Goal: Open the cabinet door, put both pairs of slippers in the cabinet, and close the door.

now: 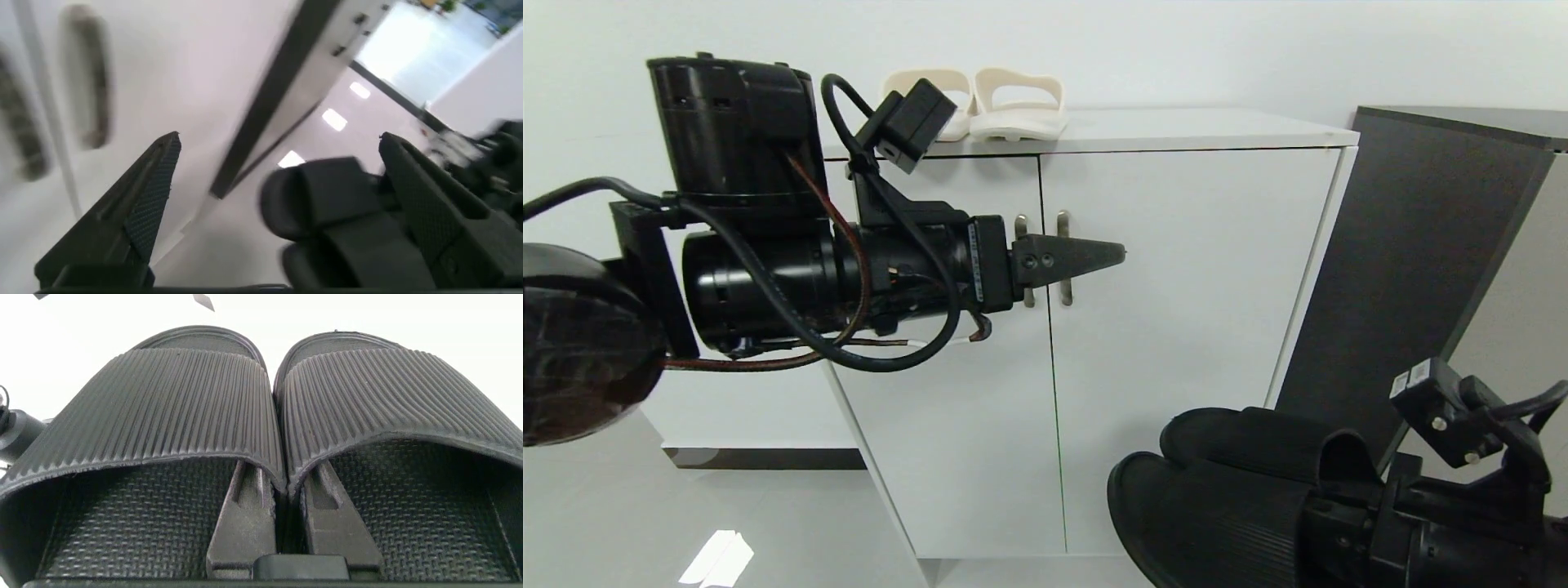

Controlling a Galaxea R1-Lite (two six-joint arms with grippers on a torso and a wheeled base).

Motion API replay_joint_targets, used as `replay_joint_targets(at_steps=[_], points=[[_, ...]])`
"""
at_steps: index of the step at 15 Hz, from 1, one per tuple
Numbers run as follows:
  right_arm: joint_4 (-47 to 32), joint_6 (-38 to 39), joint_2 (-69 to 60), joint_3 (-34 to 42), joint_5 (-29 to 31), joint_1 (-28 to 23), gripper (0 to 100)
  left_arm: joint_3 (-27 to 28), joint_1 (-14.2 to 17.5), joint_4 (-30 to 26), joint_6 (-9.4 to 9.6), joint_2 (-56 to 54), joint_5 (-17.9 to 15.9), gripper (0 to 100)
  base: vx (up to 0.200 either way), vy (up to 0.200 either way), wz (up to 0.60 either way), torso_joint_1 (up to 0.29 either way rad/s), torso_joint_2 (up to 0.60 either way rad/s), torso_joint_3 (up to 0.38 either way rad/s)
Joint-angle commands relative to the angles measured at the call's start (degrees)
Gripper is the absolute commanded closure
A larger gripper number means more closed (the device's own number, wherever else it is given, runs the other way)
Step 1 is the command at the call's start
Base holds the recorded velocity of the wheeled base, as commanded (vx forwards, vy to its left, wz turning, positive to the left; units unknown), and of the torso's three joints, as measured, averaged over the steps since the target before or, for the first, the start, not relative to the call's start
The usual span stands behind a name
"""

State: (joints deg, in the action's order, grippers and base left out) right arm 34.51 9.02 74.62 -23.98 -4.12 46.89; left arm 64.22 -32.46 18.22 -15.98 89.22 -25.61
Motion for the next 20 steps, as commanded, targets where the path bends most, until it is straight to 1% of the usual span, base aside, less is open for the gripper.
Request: replay_joint_targets(at_steps=[1, 4, 7, 9, 11, 19, 20], points=[[0.03, -0.06, -0.35, -0.02, -0.01, 0.05, 100, 0.64, 1.88, 0.58, -0.01, 3.15, 0.39, 0, 0.0, 0.0, 0.0, 0.0, 0.0, 0.0], [0.03, 0.03, -0.35, -0.02, -0.01, 0.05, 100, 2.49, 2.4, 0.58, -0.19, 4.56, 0.83, 0, 0.0, 0.0, 0.0, 0.0, 0.0, 0.0], [0.03, -0.06, -0.35, 0.07, -0.01, 0.05, 100, 4.33, 2.4, 0.58, -0.1, 6.58, 2.41, 0, 0.0, 0.0, 0.0, 0.0, 0.0, 0.0], [0.03, -0.06, -0.35, 0.51, -0.01, 0.05, 100, 4.77, 2.4, 3.13, -0.19, 8.51, 3.55, 0, 0.0, 0.0, 0.0, 0.0, 0.0, 0.0], [0.03, -0.14, -0.53, 0.51, -0.01, 0.05, 100, 5.13, 2.4, 5.77, -0.28, 10.45, 6.28, 0, 0.0, 0.0, 0.0, 0.0, 0.0, 0.0], [0.03, -0.14, -0.7, 0.51, -0.01, 0.14, 100, 7.5, 2.32, 5.94, -0.37, 12.64, 6.36, 0, 0.0, 0.0, 0.0, 0.0, 0.0, 0.0], [0.03, -0.76, -1.05, 0.51, -0.1, 0.22, 100, 7.59, 2.23, 5.94, -0.37, 12.64, 6.36, 100, 0.0, 0.0, 0.0, 0.0, 0.0, 0.0]])
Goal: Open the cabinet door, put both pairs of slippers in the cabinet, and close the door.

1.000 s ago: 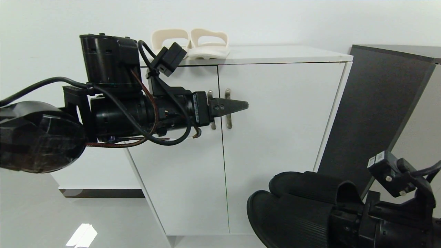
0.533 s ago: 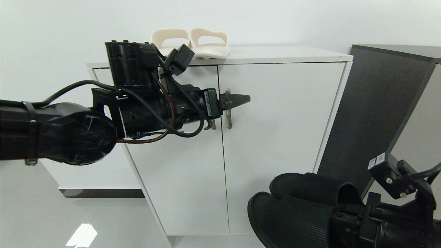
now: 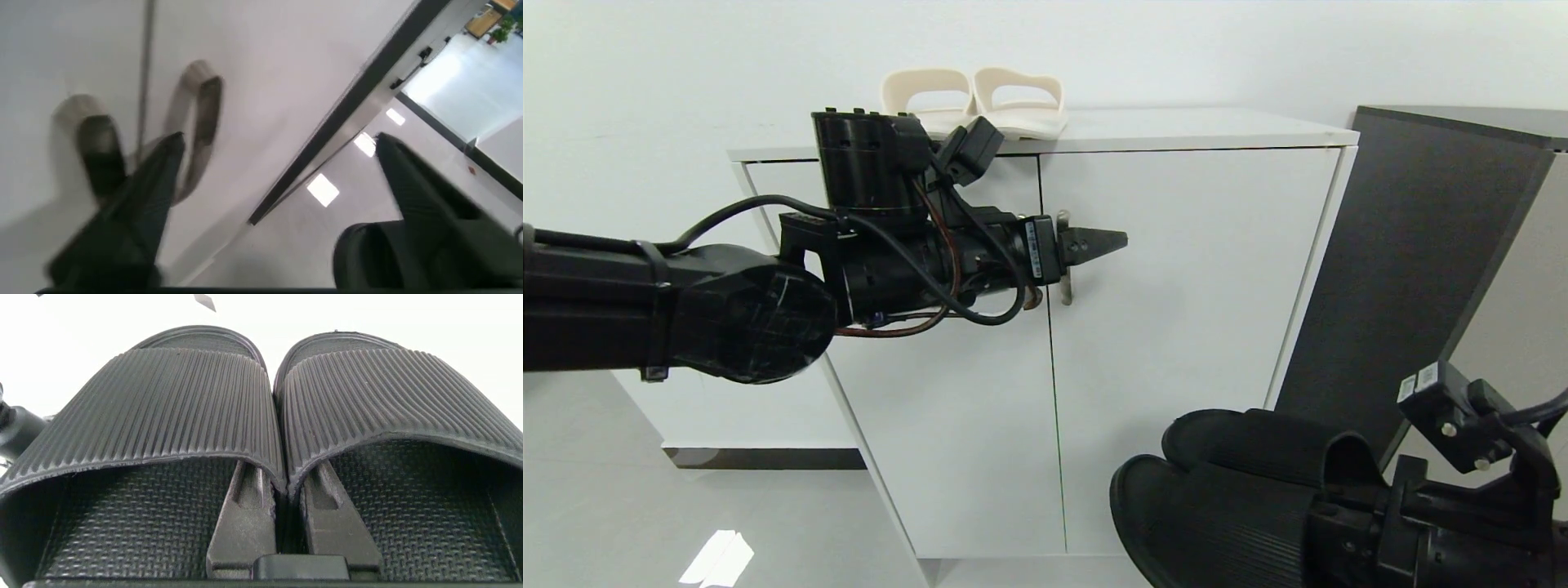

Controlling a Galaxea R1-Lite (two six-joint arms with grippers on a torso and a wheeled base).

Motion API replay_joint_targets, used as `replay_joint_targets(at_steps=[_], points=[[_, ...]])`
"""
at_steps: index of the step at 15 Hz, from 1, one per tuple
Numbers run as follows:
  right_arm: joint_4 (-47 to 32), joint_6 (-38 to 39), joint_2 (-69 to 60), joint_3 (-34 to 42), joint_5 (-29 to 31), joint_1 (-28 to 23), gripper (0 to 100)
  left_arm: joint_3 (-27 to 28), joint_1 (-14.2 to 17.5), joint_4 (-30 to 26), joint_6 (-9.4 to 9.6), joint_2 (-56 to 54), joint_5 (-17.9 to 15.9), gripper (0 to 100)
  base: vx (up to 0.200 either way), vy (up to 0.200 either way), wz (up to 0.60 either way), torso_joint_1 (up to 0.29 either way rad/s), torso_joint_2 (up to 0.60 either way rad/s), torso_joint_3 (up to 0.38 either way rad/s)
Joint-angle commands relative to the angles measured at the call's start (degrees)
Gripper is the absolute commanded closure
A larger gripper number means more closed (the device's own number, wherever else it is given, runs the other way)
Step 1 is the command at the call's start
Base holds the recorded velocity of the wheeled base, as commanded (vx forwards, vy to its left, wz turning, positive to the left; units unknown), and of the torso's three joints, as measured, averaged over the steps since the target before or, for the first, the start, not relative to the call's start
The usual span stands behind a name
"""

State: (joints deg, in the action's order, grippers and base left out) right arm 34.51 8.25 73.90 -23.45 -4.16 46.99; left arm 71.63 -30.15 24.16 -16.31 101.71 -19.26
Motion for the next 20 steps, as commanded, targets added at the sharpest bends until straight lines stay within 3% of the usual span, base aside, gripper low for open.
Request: replay_joint_targets(at_steps=[1, 3, 5, 8, 13, 17, 19, 20], points=[[-0.06, -0.78, -0.6, -0.01, 0.03, 0.2, 100, 0.26, -0.09, -0.08, -0.04, 0.16, 0.01, 100, 0.0, 0.0, 0.0, 0.0, 0.0, 0.0], [-0.06, -1.57, -1.74, 0.34, -0.06, 1.35, 100, 0.17, -0.09, -0.17, -0.04, -0.02, -0.07, 100, 0.0, 0.0, 0.0, 0.0, 0.0, 0.0], [-0.06, -1.49, -3.67, 1.22, -3.75, 1.7, 100, 0.09, -0.35, -0.34, -0.04, -0.28, -0.16, 100, 0.0, 0.0, 0.0, 0.0, 0.0, 0.0], [-0.15, -1.57, -5.43, 2.19, -6.74, 1.7, 100, -2.29, -2.46, -1.22, -0.04, -3.09, -0.16, 100, 0.0, 0.0, 0.0, 0.0, 0.0, 0.0], [-0.15, -1.66, -5.78, 2.36, -7.36, 1.7, 100, -11.51, -4.31, -1.31, 0.05, -11.88, 0.01, 100, 0.0, 0.0, 0.0, 0.0, 0.0, 0.0], [-0.15, -1.75, -5.87, 2.62, -7.27, 1.7, 100, -21.97, -7.29, -0.78, 0.23, -23.66, -0.25, 100, 0.0, 0.0, 0.0, 0.0, 0.0, 0.0], [-0.06, -1.75, -7.37, 3.06, -10.08, 1.7, 100, -22.85, -7.21, -0.78, 0.05, -26.3, -0.16, 100, 0.0, 0.0, 0.0, 0.0, 0.0, 0.0], [-0.06, -1.66, -8.6, 3.77, -12.54, 1.52, 100, -22.24, -5.45, -0.78, -0.39, -25.86, -0.07, 100, 0.0, 0.0, 0.0, 0.0, 0.0, 0.0]])
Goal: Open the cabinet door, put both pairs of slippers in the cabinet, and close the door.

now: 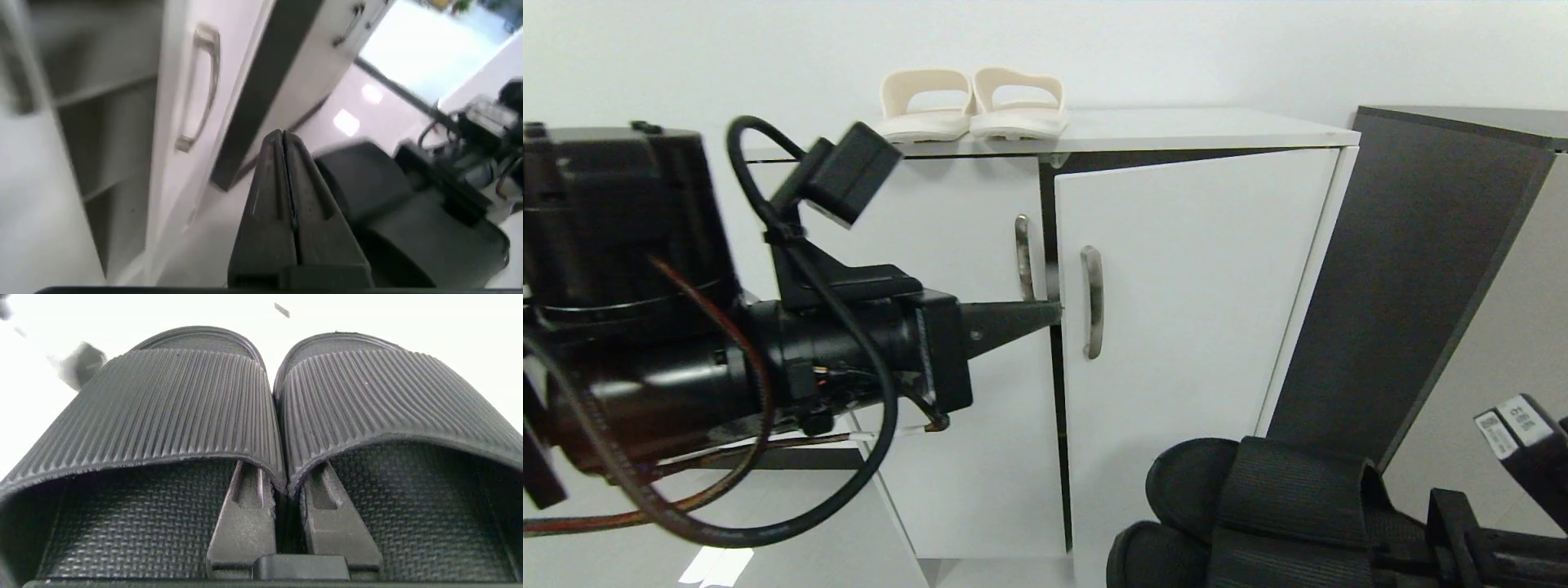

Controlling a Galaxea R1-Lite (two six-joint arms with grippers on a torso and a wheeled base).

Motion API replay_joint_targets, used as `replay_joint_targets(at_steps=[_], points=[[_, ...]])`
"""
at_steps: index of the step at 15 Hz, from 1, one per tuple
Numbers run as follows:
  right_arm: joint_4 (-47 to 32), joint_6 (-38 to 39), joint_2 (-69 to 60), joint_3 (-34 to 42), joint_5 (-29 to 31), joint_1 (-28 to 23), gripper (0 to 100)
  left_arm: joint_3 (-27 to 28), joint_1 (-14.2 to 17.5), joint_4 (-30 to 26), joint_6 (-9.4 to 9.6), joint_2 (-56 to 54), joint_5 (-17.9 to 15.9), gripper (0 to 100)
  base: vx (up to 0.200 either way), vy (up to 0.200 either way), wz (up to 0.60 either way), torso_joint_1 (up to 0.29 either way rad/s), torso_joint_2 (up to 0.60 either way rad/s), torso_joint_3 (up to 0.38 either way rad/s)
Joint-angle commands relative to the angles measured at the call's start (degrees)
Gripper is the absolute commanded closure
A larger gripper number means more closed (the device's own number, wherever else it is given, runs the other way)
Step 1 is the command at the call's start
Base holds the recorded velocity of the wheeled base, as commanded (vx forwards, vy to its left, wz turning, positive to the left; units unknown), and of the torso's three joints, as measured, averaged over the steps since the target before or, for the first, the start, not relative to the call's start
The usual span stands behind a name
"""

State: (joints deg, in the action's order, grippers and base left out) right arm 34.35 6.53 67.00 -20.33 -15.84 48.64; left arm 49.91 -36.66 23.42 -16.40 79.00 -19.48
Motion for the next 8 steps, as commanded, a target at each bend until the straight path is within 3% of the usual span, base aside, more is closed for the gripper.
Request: replay_joint_targets(at_steps=[1, 2, 3, 4, 8], points=[[0.01, -0.03, -2.66, 1.26, -2.09, -0.21, 100, 0.28, 4.58, 0.05, -0.3, -1.65, -0.29, 100, 0.0, 0.0, 0.0, 0.0, 0.0, 0.0], [0.01, -0.03, -2.84, 1.35, -2.09, -0.21, 100, 0.89, 5.72, 0.05, -0.21, -0.68, -0.47, 100, 0.0, 0.0, 0.0, 0.0, 0.0, 0.0], [0.01, -0.03, -2.93, 1.35, -2.18, -0.21, 100, 3.18, 9.5, 0.14, -0.48, 2.92, -0.82, 100, 0.0, 0.0, 0.0, 0.0, 0.0, 0.0], [-0.08, -0.03, -2.75, 1.35, -2.09, -0.21, 100, 4.23, 10.38, 0.49, -0.48, 4.94, -0.82, 100, 0.0, 0.0, 0.0, 0.0, 0.0, 0.0], [-0.08, -0.03, -2.4, 1.35, -2.09, -0.3, 100, 8.71, 10.47, 6.55, -0.3, 13.99, -0.29, 100, 0.0, 0.0, 0.0, 0.0, 0.0, 0.0]])
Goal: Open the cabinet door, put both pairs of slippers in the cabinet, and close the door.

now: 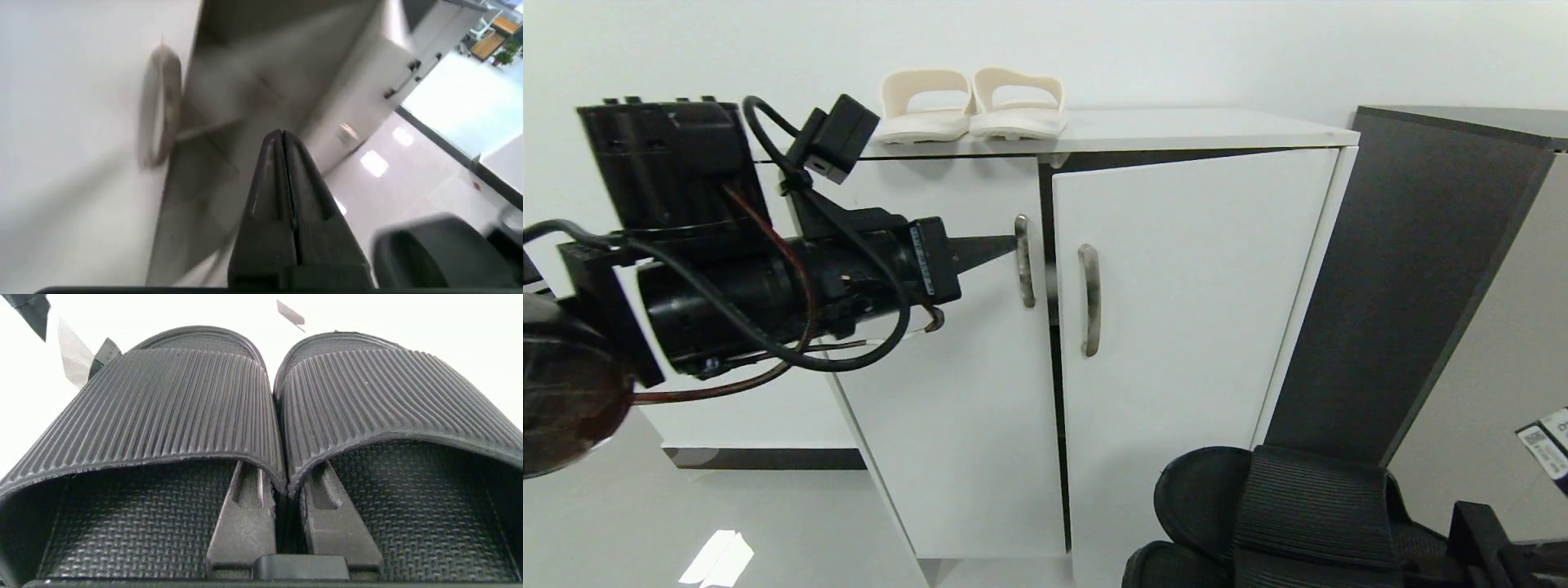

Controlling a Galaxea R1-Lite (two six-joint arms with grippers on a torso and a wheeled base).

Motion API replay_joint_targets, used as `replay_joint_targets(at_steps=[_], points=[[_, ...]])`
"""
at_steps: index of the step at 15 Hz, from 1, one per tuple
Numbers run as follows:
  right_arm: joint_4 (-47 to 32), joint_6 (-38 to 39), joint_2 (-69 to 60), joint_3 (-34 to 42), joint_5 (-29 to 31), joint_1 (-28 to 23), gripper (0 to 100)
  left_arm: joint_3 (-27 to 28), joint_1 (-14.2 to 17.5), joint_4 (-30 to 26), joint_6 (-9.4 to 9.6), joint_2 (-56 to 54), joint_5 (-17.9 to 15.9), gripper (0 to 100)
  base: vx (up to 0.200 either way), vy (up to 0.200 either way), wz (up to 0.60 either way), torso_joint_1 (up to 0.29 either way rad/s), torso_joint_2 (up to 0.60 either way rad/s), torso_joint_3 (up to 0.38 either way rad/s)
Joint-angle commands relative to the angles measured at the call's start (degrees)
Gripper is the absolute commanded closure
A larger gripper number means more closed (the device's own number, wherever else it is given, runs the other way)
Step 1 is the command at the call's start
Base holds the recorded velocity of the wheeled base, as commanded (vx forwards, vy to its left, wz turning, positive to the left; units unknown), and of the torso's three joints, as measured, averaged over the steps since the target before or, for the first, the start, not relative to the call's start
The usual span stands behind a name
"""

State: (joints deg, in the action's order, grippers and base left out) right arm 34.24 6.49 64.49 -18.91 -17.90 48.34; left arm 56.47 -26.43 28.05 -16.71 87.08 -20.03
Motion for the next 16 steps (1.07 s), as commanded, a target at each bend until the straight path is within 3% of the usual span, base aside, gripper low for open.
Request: replay_joint_targets(at_steps=[1, 8, 10, 13, 16], points=[[0.03, 0.02, 0.38, -0.08, -0.03, -0.17, 100, 2.6, 0.15, 3.68, 0.1, 7.67, 0.25, 100, 0.0, 0.0, 0.0, 0.0, 0.0, 0.0], [-0.67, 0.37, 0.55, 0.98, -2.67, -0.26, 100, 6.64, -3.28, 5.08, -0.07, 12.41, 0.17, 100, -0.029, 0.0, 0.0, 0.0, 0.0, 0.0], [-0.67, 0.02, -1.12, 2.82, -6.8, -0.26, 100, 4.09, -5.83, 5.44, -0.25, 10.57, 0.25, 100, -0.2, 0.0, 0.0, 0.01, 0.01, 0.002], [-0.76, -0.07, -2.53, 3.44, -7.59, 0.62, 100, -0.39, -12.59, 5.26, -0.43, 3.45, 1.84, 100, -0.2, 0.0, 0.0, -0.002, 0.0, 0.002], [-0.76, -2.35, -3.14, 4.41, -7.59, 0.8, 100, -1.01, -12.42, 5.44, -0.34, 2.75, 2.19, 100, -0.067, 0.0, 0.0, 0.004, 0.0, 0.001]])
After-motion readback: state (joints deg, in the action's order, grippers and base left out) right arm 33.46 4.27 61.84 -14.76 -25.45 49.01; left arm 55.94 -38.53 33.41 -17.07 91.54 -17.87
